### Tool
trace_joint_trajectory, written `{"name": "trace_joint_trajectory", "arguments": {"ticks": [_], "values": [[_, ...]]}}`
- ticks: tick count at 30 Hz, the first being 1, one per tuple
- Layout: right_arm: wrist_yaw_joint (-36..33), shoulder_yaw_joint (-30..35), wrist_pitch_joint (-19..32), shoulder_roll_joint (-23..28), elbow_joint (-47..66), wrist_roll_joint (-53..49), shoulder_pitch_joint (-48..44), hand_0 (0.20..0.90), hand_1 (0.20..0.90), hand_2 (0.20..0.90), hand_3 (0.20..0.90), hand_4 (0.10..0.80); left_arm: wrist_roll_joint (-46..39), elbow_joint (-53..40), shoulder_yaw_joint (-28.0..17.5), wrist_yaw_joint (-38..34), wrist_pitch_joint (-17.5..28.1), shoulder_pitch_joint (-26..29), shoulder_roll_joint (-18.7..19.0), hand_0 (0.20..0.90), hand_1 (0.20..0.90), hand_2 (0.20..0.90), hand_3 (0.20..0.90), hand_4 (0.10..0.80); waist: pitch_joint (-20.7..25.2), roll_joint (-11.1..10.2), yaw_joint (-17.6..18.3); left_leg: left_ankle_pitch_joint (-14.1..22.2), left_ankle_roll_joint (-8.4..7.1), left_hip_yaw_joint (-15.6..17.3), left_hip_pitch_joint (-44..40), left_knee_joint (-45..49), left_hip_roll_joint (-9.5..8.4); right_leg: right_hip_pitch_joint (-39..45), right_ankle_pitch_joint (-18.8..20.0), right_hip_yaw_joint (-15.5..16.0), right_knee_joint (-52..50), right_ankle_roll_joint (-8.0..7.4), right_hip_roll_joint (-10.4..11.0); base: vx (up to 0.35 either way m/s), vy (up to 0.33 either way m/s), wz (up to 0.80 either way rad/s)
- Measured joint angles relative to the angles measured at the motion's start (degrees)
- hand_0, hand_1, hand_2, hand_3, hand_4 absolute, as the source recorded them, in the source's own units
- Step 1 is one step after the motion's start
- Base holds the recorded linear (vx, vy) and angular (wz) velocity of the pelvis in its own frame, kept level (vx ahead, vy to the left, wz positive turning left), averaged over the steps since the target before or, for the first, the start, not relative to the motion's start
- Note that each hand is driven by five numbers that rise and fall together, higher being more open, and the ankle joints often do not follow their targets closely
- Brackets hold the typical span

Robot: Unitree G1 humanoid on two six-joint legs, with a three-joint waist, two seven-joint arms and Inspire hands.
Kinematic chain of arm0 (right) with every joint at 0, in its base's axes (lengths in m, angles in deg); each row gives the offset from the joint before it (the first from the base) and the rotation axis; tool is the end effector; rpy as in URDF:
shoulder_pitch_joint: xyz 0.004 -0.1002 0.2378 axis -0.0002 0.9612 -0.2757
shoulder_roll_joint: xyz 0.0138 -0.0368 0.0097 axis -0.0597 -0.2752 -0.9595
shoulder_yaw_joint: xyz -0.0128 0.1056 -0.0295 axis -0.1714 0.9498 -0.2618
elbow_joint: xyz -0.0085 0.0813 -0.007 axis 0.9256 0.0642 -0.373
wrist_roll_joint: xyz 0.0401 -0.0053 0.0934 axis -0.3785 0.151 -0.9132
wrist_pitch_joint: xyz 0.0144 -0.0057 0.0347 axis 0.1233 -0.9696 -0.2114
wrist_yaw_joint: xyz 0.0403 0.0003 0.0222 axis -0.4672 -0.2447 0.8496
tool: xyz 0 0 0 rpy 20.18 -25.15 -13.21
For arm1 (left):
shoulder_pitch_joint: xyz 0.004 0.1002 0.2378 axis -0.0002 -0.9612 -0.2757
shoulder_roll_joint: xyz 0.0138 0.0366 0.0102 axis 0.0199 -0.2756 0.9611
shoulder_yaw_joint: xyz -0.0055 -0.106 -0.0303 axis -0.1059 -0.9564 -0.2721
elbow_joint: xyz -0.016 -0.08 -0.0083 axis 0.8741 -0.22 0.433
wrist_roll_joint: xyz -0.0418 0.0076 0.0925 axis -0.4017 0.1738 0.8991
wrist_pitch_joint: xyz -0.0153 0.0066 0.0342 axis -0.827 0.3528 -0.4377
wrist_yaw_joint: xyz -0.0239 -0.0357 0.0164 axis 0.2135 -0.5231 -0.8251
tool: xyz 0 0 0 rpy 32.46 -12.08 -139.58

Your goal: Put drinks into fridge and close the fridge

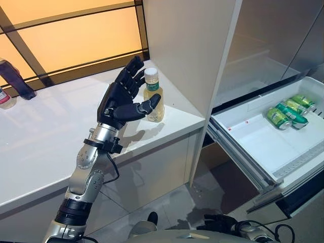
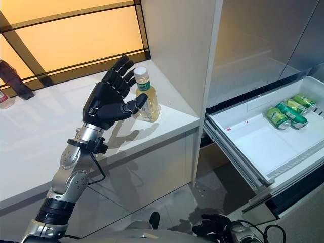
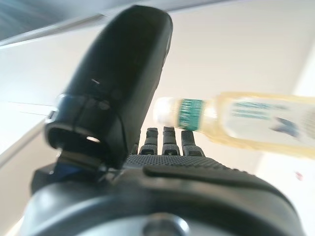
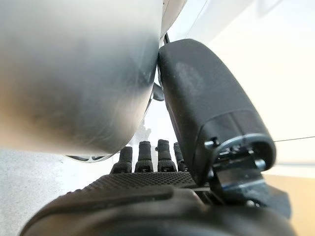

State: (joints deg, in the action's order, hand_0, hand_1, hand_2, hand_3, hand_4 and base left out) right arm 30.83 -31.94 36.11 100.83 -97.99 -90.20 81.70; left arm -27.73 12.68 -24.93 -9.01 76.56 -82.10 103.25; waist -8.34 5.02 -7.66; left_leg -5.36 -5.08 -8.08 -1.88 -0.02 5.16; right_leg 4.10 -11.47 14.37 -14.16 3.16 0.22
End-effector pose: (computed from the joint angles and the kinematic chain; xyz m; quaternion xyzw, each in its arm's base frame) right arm 0.0973 -0.2382 -0.1155 -0.0554 0.5937 0.1087 0.7954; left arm 0.2223 0.1956 0.1050 -0.1029 -0.1940 -0.1580 0.9627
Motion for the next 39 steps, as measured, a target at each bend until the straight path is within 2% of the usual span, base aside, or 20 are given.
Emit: {"name": "trace_joint_trajectory", "arguments": {"ticks": [3,5,6,10,21,39], "values": [[0.2,0.4,-0.1,0.0,0.0,0.0,0.1,0.9,0.9,0.9,0.9,0.8,0.8,0.3,0.0,-1.6,0.0,0.0,0.0,0.9,0.9,0.9,0.9,0.8,0.0,-0.1,0.0,-0.1,0.52,0.5,0.2,1.2,0.14,0.0,-0.2,0.1,-0.4,0.1,0.0,0.0,0.0,0.0],[0.2,0.5,-0.1,0.0,0.2,0.0,0.1,0.9,0.9,0.9,0.9,0.8,1.9,0.4,0.0,-2.7,0.0,0.0,0.0,0.9,0.9,0.9,0.9,0.8,0.2,-0.4,-0.1,-0.5,-0.08,0.8,0.3,1.8,-0.11,-0.6,-0.7,0.0,-1.4,-0.04,0.4,-0.002,-0.001,0.02],[0.2,0.5,-0.1,0.0,0.3,0.0,0.0,0.9,0.9,0.9,0.9,0.8,2.8,0.5,0.0,-4.1,0.1,0.0,-0.1,0.9,0.9,0.9,0.9,0.8,0.1,-0.6,-0.1,-1.1,-1.06,1.4,0.3,1.8,-0.25,-0.9,-1.1,0.1,-2.0,-0.13,0.6,-0.005,-0.004,0.05],[0.1,0.5,-0.2,0.0,0.3,0.0,0.0,0.9,0.9,0.9,0.9,0.8,4.5,0.8,0.0,-6.8,0.1,0.0,-0.1,0.9,0.9,0.9,0.9,0.8,0.1,-0.8,-0.3,-1.3,-1.45,1.7,0.3,1.8,-0.22,-0.8,-1.4,0.4,-2.0,-0.22,0.6,-0.005,-0.002,0.04],[0.1,0.5,-0.3,-0.5,0.7,0.0,0.5,0.9,0.9,0.9,0.9,0.8,4.6,0.8,0.0,-6.9,0.2,0.0,0.0,0.9,0.9,0.9,0.9,0.8,0.8,-2.1,-0.6,-0.9,-0.98,2.5,0.5,1.7,-0.25,-1.9,-1.9,0.1,-4.1,0.03,1.0,-0.001,0.002,-0.01],[0.1,1.0,-0.2,-0.4,0.8,0.0,0.5,0.9,0.9,0.9,0.9,0.8,6.2,0.8,0.0,-6.2,-0.4,0.0,0.3,0.9,0.9,0.9,0.9,0.8,1.3,-1.5,1.4,-1.1,-1.17,3.6,0.3,1.8,-0.22,-2.8,-2.2,-1.2,-5.1,0.14,1.1,0.005,0.004,-0.03]]}}
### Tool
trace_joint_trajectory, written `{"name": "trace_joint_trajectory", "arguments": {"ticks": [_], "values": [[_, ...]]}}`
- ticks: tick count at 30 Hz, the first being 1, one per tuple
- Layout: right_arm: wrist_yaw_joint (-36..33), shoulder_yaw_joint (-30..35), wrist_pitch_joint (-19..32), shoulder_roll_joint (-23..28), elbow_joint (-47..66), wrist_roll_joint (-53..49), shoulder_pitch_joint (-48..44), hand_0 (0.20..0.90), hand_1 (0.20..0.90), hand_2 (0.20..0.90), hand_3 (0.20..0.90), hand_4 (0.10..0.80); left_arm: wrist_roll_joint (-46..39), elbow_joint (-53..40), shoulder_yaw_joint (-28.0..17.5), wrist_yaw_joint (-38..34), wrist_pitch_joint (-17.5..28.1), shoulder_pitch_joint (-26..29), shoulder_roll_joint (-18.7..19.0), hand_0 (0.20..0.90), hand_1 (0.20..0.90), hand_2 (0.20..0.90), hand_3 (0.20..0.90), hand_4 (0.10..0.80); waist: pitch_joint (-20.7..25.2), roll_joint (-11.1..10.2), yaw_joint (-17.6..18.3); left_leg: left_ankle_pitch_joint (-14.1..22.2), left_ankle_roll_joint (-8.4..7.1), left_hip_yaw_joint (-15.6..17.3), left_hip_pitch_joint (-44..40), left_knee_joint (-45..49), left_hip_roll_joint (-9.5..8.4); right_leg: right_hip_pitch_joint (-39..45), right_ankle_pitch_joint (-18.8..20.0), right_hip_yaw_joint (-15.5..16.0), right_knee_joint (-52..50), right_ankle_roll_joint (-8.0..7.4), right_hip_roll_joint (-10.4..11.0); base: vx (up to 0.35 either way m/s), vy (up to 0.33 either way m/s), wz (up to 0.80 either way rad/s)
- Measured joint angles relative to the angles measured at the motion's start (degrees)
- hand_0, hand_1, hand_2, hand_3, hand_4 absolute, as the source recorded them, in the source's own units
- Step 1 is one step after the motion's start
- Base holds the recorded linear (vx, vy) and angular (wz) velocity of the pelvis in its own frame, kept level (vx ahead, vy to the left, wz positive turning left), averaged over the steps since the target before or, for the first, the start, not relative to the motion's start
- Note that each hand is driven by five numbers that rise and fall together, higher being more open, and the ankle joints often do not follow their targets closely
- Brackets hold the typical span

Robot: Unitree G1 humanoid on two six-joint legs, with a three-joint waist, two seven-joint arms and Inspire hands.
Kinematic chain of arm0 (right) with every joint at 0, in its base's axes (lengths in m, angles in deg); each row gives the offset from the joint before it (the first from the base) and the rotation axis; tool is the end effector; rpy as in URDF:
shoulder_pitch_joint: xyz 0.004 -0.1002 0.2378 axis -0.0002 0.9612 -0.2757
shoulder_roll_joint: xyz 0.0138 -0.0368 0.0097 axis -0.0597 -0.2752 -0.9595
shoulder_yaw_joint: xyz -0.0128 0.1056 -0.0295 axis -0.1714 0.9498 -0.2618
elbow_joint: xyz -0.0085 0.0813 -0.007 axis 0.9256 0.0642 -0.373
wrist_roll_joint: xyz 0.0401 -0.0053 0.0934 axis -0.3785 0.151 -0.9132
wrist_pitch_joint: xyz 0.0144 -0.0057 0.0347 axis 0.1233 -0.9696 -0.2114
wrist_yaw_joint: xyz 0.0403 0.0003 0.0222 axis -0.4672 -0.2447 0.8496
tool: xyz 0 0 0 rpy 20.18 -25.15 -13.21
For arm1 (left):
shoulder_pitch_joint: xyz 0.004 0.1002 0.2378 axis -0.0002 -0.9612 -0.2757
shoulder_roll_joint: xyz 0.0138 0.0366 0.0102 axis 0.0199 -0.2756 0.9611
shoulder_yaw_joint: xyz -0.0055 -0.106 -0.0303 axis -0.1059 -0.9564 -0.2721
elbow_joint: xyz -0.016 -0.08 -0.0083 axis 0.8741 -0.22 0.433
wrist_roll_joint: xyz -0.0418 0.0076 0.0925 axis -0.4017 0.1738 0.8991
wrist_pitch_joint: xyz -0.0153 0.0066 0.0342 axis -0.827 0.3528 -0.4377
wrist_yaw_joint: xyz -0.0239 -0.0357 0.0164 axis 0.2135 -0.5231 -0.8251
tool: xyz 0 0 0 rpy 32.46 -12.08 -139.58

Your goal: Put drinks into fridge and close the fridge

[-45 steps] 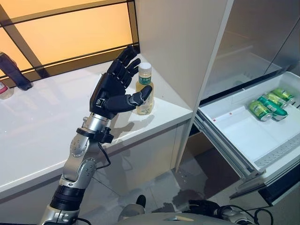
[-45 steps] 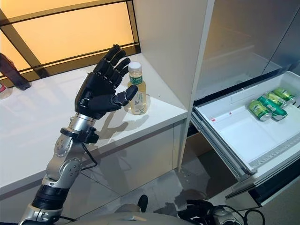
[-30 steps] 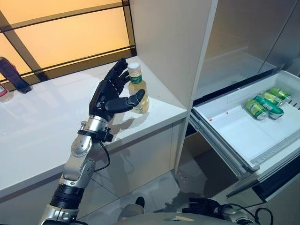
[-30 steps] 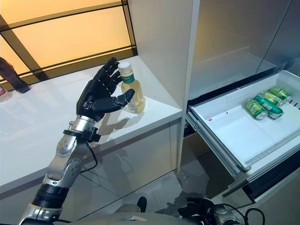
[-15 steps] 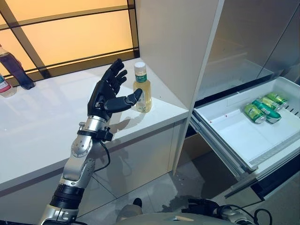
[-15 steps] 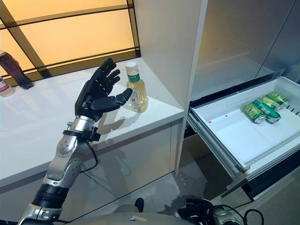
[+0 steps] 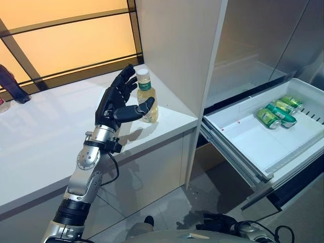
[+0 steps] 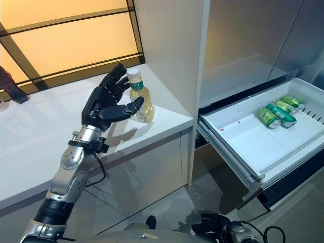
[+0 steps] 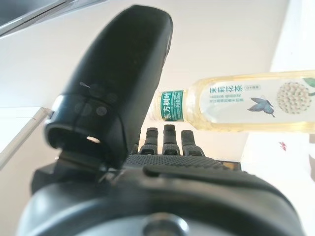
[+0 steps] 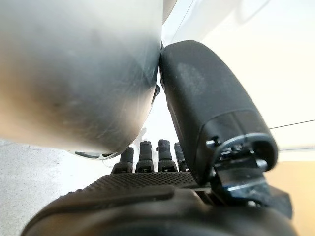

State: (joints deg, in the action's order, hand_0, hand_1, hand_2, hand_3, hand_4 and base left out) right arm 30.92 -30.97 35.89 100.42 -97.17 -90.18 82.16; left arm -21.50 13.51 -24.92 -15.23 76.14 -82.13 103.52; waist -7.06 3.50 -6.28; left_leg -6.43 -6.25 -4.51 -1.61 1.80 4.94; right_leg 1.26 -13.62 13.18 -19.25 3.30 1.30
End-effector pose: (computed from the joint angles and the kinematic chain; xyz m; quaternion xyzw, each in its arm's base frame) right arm 0.0968 -0.2360 -0.1160 -0.0465 0.5909 0.1069 0.7983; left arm 0.2228 0.1964 0.1026 -0.0564 -0.1821 -0.1019 0.9764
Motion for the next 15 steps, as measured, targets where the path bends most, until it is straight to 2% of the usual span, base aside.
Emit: {"name": "trace_joint_trajectory", "arguments": {"ticks": [15], "values": [[0.0,0.1,0.0,0.1,0.2,0.0,0.0,0.9,0.9,0.9,0.9,0.8,0.4,0.0,0.0,-0.2,-0.9,0.1,0.7,0.9,0.9,0.9,0.9,0.8,0.3,0.1,0.3,0.2,0.35,1.1,0.1,-0.1,-0.03,-1.2,-0.2,-1.1,-1.1,0.04,0.1,0.006,0.008,-0.04]]}}
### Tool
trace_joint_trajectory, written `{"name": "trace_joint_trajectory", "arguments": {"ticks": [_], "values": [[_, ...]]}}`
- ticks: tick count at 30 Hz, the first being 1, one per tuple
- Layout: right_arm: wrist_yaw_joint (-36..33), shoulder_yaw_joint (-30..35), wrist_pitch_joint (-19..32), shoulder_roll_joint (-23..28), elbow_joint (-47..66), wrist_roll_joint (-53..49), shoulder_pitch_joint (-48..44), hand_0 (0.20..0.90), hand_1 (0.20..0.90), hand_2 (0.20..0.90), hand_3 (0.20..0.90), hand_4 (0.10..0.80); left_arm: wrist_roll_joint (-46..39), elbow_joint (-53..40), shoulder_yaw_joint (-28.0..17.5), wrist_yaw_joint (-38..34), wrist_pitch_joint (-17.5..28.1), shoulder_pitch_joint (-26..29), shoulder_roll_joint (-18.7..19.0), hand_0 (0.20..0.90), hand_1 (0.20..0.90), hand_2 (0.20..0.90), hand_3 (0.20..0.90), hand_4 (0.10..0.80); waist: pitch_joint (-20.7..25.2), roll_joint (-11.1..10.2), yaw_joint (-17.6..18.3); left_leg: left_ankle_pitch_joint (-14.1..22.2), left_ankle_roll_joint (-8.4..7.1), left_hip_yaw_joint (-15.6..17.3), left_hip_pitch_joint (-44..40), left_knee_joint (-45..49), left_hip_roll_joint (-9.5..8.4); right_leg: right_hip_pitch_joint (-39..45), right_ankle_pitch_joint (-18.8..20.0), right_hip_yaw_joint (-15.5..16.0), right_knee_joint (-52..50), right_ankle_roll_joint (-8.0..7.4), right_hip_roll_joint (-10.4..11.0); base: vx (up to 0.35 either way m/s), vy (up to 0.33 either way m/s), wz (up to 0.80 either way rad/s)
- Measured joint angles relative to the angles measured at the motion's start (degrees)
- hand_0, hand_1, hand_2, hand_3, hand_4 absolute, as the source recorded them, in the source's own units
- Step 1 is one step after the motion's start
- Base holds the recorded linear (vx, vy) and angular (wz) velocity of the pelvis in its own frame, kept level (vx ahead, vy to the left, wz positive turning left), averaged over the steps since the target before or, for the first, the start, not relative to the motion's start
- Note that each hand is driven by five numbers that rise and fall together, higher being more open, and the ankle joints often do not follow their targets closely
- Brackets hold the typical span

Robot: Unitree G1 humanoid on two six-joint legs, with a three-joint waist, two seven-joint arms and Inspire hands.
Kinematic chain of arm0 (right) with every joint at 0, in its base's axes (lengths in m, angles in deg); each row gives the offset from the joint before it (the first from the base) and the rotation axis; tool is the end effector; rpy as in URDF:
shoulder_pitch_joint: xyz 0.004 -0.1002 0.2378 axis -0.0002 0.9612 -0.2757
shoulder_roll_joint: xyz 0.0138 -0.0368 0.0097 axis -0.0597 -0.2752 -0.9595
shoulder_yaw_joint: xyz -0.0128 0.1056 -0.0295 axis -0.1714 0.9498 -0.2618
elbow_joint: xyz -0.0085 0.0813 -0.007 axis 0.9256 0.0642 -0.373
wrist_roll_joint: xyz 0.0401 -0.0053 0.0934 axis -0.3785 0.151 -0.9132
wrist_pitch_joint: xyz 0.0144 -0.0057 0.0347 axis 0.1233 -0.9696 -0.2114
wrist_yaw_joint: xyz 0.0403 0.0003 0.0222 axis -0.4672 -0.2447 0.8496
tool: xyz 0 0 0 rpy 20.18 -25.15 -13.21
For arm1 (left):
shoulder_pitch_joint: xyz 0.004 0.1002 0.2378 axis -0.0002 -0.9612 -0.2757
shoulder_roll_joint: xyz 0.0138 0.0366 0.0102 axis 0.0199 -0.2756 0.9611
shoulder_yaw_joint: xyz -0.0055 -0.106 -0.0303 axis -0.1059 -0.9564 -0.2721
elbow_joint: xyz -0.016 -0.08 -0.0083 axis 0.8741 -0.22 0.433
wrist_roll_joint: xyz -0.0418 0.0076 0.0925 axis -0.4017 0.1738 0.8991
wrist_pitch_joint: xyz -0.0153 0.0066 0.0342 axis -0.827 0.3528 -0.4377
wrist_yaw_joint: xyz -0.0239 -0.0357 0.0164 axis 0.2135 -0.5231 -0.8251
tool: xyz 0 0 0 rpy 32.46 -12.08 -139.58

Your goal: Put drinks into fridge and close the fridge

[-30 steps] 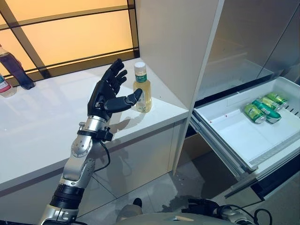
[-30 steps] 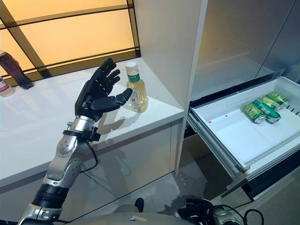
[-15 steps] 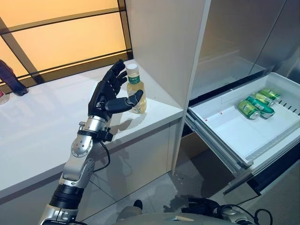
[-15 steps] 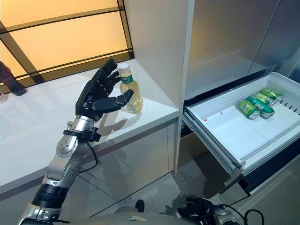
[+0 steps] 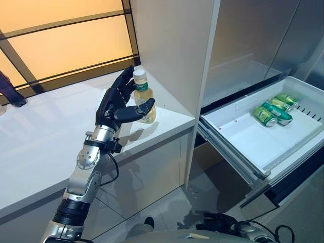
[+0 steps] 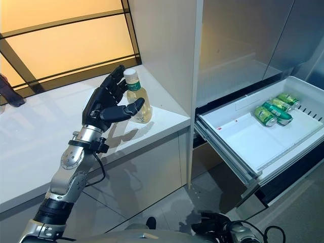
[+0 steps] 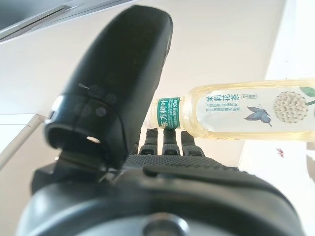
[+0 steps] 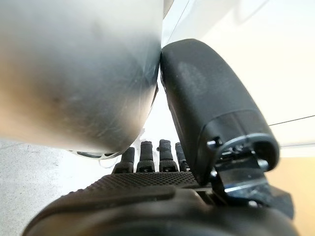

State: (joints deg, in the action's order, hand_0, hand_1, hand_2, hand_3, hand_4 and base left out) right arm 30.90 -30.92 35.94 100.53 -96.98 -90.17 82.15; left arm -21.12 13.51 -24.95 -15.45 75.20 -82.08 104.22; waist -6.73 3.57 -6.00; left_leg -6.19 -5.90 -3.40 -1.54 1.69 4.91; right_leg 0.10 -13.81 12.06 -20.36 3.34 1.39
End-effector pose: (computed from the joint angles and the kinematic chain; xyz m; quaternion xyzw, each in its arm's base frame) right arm 0.0975 -0.2365 -0.1156 -0.0473 0.5892 0.1065 0.7995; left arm 0.2231 0.1982 0.1029 -0.0468 -0.1744 -0.1007 0.9784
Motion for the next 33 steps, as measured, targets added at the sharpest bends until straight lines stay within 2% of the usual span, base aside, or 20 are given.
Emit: {"name": "trace_joint_trajectory", "arguments": {"ticks": [7,25,33], "values": [[-0.1,0.0,-0.2,0.0,0.0,0.2,0.4,0.9,0.9,0.9,0.9,0.8,0.1,0.7,0.0,-0.4,-1.1,0.0,0.4,0.9,0.9,0.9,0.9,0.8,1.4,0.3,0.5,0.0,0.0,0.4,0.2,0.0,-0.01,-0.6,0.0,-0.4,-0.2,-0.02,0.0,0.009,0.008,-0.02],[-0.1,0.1,-0.2,0.1,0.8,0.3,0.4,0.9,0.9,0.9,0.9,0.8,3.2,1.9,0.1,-3.1,-1.3,0.2,0.5,0.9,0.9,0.9,0.9,0.8,1.5,0.4,1.9,0.1,0.06,0.7,0.1,-0.1,-0.05,-0.8,0.0,-0.7,-0.6,-0.07,0.1,0.011,0.003,0.0],[-0.1,0.4,-0.2,0.0,0.9,0.3,0.4,0.9,0.9,0.9,0.9,0.8,4.6,4.9,0.1,-5.1,-3.3,0.4,0.5,0.9,0.9,0.9,0.9,0.8,1.4,0.3,2.9,0.1,0.06,0.8,0.1,-0.1,-0.05,-0.9,0.0,-0.8,-0.6,-0.1,0.1,0.0,0.0,0.0]]}}
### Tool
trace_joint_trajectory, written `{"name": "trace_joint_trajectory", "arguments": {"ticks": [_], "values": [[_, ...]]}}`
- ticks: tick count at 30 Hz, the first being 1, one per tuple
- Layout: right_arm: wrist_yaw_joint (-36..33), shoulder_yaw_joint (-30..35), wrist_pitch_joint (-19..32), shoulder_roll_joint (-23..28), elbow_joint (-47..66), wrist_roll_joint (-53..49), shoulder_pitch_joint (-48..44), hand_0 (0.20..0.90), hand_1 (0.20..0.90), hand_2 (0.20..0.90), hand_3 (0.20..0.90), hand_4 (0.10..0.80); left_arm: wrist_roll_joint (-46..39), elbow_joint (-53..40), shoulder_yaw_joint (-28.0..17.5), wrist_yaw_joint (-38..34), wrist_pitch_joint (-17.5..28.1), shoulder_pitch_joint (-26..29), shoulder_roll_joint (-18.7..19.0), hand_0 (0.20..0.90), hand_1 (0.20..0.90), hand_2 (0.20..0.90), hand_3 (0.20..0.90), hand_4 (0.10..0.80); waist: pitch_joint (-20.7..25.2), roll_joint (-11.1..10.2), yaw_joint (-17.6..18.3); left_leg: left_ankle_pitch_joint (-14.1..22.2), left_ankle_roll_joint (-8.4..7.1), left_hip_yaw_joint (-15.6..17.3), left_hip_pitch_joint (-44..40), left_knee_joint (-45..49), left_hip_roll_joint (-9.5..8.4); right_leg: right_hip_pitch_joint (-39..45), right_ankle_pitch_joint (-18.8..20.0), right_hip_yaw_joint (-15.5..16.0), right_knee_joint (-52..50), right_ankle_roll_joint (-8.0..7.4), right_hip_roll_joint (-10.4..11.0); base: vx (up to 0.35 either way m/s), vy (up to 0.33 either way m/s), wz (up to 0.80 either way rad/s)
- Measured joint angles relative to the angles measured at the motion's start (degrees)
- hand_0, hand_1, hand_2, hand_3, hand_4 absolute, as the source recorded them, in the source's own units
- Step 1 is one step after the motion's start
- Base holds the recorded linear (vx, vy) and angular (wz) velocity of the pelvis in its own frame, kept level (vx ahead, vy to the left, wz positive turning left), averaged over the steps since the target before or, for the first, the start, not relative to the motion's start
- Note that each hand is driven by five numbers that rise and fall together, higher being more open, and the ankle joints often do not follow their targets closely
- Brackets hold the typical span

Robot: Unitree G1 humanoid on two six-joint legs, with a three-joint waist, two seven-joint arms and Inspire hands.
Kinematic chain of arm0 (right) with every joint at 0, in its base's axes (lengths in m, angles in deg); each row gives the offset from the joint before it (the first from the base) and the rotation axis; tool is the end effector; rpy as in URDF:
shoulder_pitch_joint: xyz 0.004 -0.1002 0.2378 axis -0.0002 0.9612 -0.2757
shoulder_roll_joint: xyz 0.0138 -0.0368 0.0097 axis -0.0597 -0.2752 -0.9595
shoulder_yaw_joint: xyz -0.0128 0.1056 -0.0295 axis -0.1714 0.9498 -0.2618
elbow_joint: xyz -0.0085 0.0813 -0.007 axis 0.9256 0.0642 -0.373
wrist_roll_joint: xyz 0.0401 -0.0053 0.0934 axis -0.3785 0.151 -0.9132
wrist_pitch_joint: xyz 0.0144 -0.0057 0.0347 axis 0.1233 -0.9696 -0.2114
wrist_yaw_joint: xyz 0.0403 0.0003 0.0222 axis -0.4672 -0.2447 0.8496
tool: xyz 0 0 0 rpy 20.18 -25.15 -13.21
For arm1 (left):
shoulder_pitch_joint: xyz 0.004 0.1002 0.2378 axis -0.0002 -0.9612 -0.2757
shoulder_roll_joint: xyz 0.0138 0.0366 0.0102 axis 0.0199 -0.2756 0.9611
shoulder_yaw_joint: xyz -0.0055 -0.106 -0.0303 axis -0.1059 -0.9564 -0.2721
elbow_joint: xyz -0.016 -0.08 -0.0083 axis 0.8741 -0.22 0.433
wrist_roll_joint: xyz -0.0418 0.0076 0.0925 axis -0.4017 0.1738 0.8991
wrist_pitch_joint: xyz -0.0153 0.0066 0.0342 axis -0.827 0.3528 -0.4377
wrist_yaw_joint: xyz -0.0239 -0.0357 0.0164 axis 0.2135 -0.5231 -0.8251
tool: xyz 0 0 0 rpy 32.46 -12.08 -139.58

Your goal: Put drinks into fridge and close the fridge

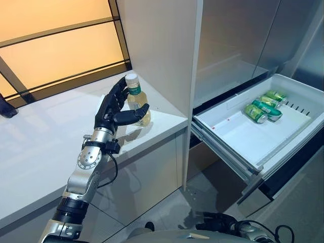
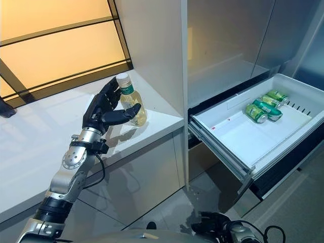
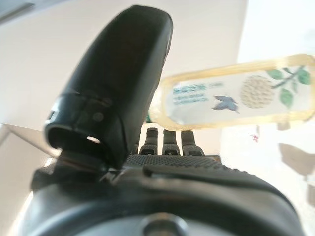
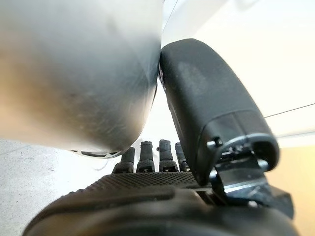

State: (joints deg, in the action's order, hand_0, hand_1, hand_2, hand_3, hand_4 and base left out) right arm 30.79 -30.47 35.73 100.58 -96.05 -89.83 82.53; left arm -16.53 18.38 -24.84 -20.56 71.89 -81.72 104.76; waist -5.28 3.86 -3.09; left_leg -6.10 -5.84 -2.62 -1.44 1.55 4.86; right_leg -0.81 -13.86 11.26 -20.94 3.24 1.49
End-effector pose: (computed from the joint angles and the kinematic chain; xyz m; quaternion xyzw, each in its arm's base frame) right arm 0.0977 -0.2365 -0.1152 -0.0478 0.5866 0.1058 0.8015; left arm 0.2278 0.2048 0.0881 -0.0037 -0.1127 -0.0401 0.9928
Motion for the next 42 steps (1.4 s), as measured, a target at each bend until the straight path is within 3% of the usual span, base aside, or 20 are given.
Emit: {"name": "trace_joint_trajectory", "arguments": {"ticks": [19,21,23,24,42], "values": [[-0.1,0.3,-0.1,-0.3,0.0,0.0,0.2,0.9,0.9,0.9,0.9,0.8,-0.2,0.0,0.0,-0.4,0.0,0.1,0.0,0.9,0.9,0.9,0.9,0.8,0.6,-0.9,0.5,0.1,0.16,1.2,-0.1,0.0,0.0,-0.7,0.1,-1.2,-0.1,-0.21,-0.1,0.008,0.001,-0.03],[-0.1,0.4,-0.1,-0.3,0.0,0.0,0.3,0.9,0.9,0.9,0.9,0.8,-0.2,0.0,0.0,-0.4,0.0,0.1,0.0,0.869,0.869,0.869,0.864,0.764,0.6,-0.9,0.5,0.1,0.16,1.3,-0.1,-0.1,0.0,-0.7,0.1,-1.3,-0.1,-0.21,-0.1,0.0,0.0,0.0],[-0.1,0.6,0.0,-0.4,0.0,0.0,0.4,0.9,0.9,0.9,0.9,0.8,-0.2,0.0,0.0,-0.4,0.0,0.2,0.0,0.333,0.333,0.333,0.238,0.138,0.6,-1.0,0.5,0.1,0.16,1.2,-0.2,-0.1,-0.01,-0.7,0.1,-1.3,-0.1,-0.21,-0.1,0.0,0.0,0.0],[-0.1,0.7,0.0,-0.4,0.0,0.0,0.4,0.9,0.9,0.9,0.9,0.8,-0.2,0.0,0.0,-0.5,0.0,0.2,0.0,0.3,0.3,0.3,0.2,0.1,0.6,-1.0,0.5,0.1,0.16,1.2,-0.2,-0.1,-0.01,-0.7,0.1,-1.3,-0.1,-0.22,-0.1,0.0,0.0,0.0],[-0.2,0.0,0.3,-0.9,1.5,-0.6,1.9,0.9,0.9,0.9,0.9,0.8,2.3,0.1,0.8,-1.2,0.1,1.8,0.2,0.3,0.3,0.3,0.2,0.1,2.3,-1.8,1.0,0.7,0.51,2.7,-2.3,-1.8,-0.49,-0.2,0.6,-4.3,1.3,-1.06,-0.1,0.017,0.006,-0.07]]}}
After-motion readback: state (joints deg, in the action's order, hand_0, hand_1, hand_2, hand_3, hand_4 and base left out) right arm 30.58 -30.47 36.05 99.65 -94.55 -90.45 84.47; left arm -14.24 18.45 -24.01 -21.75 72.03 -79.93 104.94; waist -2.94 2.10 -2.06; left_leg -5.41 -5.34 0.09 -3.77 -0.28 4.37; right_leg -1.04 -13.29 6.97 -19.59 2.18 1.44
